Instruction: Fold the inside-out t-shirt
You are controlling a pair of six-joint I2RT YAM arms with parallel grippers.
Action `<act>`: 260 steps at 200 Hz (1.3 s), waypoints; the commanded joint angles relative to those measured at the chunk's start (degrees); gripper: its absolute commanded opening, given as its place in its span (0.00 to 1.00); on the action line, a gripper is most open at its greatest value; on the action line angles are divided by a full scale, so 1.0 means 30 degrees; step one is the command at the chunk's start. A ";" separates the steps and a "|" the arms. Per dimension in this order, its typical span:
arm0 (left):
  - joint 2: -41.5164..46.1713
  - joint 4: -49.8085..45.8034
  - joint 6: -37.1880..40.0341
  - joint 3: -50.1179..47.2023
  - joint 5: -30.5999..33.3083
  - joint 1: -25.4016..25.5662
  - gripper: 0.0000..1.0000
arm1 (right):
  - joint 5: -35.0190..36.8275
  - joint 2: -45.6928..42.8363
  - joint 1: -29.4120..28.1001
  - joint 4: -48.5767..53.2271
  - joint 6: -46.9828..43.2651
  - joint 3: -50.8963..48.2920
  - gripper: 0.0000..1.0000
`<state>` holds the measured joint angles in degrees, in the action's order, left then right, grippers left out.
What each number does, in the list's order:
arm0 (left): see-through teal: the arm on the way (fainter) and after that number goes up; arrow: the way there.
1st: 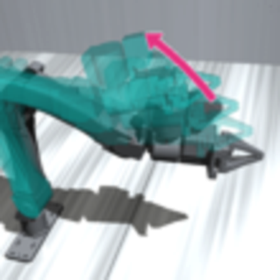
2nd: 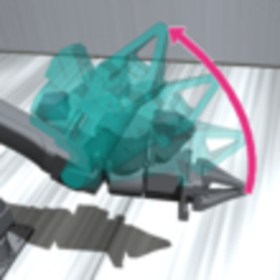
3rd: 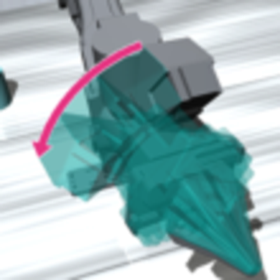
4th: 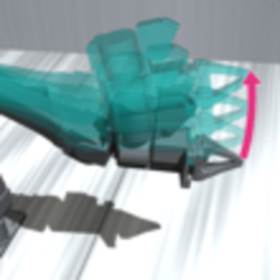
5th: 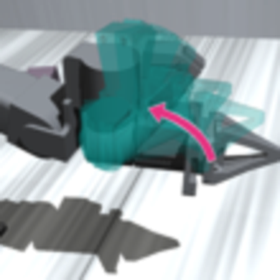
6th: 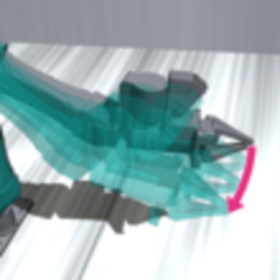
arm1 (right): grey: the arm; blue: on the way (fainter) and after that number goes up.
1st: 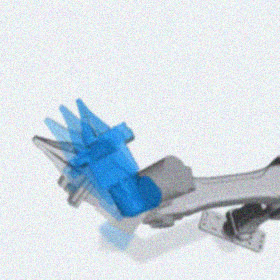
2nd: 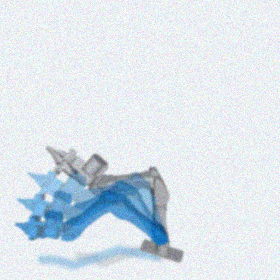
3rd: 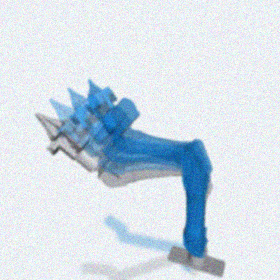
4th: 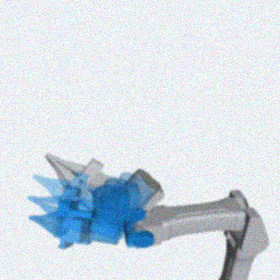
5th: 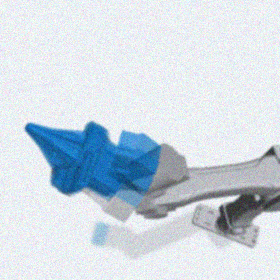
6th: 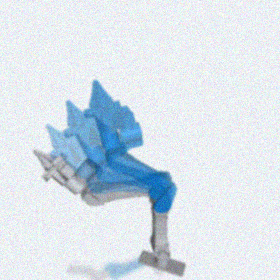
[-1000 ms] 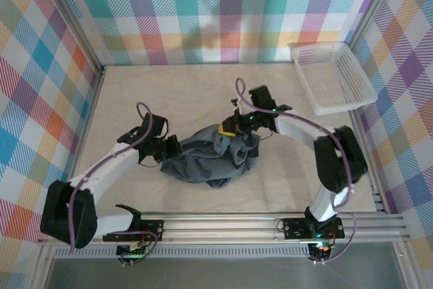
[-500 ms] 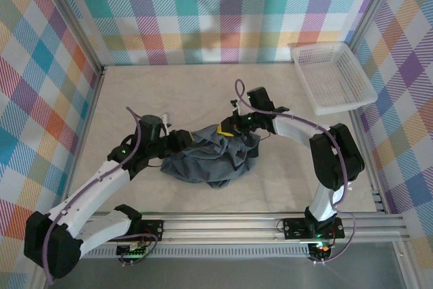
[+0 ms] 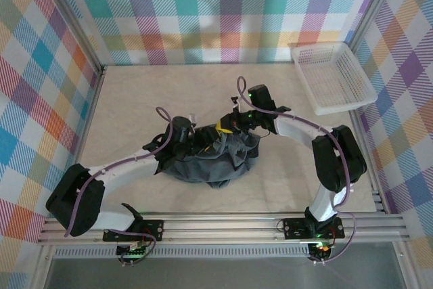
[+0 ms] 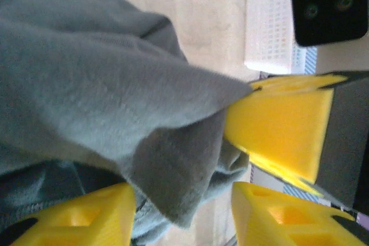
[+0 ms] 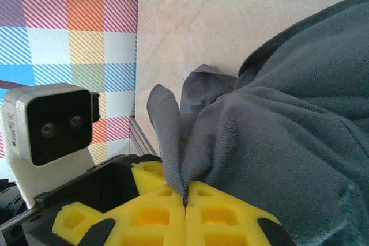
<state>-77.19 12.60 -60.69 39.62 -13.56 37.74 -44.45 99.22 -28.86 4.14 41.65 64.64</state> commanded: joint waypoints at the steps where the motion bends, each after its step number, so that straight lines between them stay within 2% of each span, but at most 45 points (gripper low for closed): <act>1: 0.0364 0.0731 0.0171 0.0536 0.1305 -0.0021 0.36 | -0.0435 -0.0815 -0.0010 0.0066 0.0138 -0.0010 0.02; 19: 0.0612 0.0516 0.0219 0.0418 0.1471 -0.0180 0.11 | -0.0090 -0.0839 -0.0018 0.0438 -0.0032 -0.0016 0.03; 31: 0.0791 -0.0004 0.0286 0.0403 0.1510 -0.0364 0.00 | 0.0113 -0.0714 -0.0018 0.0629 -0.0113 0.0043 0.04; 47: 0.1286 -0.0566 0.0206 0.0026 0.1643 -0.0774 0.00 | 0.0248 -0.0449 0.0011 0.0939 -0.0266 0.0211 0.06; 61: 0.1956 -0.0524 -0.0082 -0.0620 0.1629 -0.1393 0.00 | 0.0772 -0.0247 0.0037 0.1574 -0.0996 0.0362 0.14; 70: 0.2387 -0.0483 -0.0267 -0.0940 0.1471 -0.1871 0.00 | 0.1632 -0.0137 0.0035 0.2362 -0.2058 0.0478 0.17; 92: 0.2534 -0.0215 -0.0487 -0.1230 0.0133 -0.3174 0.00 | 0.4312 0.0252 0.0019 0.3481 -0.5640 0.0235 0.19; 116: 0.0845 0.0403 -0.0316 -0.0538 -0.2287 -0.4005 0.00 | 0.3901 -0.0023 0.0015 0.2184 -0.6763 -0.0673 0.27; 128: -0.0137 0.0949 -0.0322 -0.0292 -0.2952 -0.4110 0.00 | 0.4099 -0.0534 0.0011 0.1536 -0.6727 -0.1041 0.29; 146: -0.1234 0.2521 -0.0727 -0.0293 -0.3687 -0.4321 0.01 | 0.5567 -0.1876 0.0012 0.0867 -0.6977 -0.1791 0.30; 166: -0.1675 0.4134 -0.1405 -0.0378 -0.4519 -0.4630 0.03 | 0.6954 -0.4029 -0.0122 -0.0612 -0.8418 -0.3194 0.42; 186: -0.1434 0.4158 -0.1321 -0.0272 -0.5005 -0.4851 0.03 | 0.7734 -0.6206 -0.1142 -0.3004 -1.1937 -0.4956 0.53; 206: -0.1219 0.4063 -0.1334 -0.0309 -0.5378 -0.5056 0.03 | 0.8675 -0.7539 -0.3008 -0.5368 -1.7841 -0.6459 0.58; 217: -0.1142 0.4032 -0.1332 -0.0391 -0.5483 -0.5190 0.03 | 0.8748 -0.7679 -0.3675 -0.6633 -2.0077 -0.6912 0.61; 260: -0.1276 0.5350 -0.2127 -0.0856 -0.6025 -0.5459 0.01 | 0.8672 -0.5415 -0.4123 -1.0017 -2.9405 -0.6920 0.54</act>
<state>-81.91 23.22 -64.77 37.67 -28.75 22.24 -19.59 78.87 -41.50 -16.10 -22.98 44.88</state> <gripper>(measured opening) 0.056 0.549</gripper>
